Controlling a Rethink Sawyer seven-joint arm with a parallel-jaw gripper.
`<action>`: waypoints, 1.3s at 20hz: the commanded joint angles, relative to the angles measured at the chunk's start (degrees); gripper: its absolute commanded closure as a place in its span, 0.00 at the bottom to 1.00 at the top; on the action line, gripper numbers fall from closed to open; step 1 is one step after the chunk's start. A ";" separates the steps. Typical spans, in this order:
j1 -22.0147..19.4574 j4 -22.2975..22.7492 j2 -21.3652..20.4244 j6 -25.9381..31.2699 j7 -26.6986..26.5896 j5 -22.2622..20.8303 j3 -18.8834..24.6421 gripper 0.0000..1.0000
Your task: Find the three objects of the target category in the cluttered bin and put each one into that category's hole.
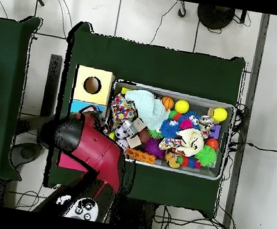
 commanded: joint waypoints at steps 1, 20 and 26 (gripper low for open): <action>2.16 -5.05 4.86 0.30 19.72 3.60 3.73 1.00; -3.90 2.78 5.59 -16.45 14.78 0.94 13.48 1.00; -4.73 3.33 5.42 -17.33 14.67 -0.08 13.78 1.00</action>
